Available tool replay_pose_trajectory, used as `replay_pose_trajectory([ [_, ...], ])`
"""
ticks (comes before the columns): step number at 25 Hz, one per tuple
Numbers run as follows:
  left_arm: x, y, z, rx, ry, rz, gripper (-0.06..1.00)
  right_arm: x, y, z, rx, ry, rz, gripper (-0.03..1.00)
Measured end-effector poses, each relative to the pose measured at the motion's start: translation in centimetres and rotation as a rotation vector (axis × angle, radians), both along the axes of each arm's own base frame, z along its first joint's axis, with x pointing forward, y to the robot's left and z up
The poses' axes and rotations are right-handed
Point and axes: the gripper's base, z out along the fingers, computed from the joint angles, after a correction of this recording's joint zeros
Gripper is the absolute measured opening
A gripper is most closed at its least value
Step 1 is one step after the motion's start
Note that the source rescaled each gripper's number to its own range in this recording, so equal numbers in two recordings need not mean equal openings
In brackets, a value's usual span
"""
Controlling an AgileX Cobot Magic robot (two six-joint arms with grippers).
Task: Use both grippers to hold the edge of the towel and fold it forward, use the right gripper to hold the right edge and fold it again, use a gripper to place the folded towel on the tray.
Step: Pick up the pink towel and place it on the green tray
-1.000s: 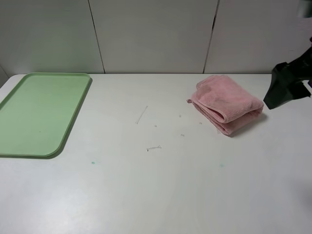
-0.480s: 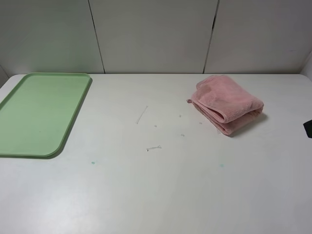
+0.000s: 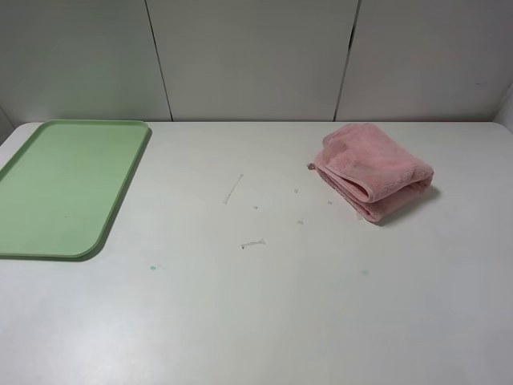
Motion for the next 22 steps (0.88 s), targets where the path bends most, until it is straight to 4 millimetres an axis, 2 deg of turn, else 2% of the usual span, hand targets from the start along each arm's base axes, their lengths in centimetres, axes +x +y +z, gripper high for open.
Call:
replay_pose_trajectory([
  [6, 0.0, 0.0, 0.0, 0.0, 0.0, 0.0, 0.99, -2.2, -0.2, 0.1, 0.007, -0.144, -0.081, 1.0],
  [22, 0.0, 0.0, 0.0, 0.0, 0.0, 0.0, 0.99, -2.3, -0.2, 0.1, 0.007, -0.145, -0.079, 1.0],
])
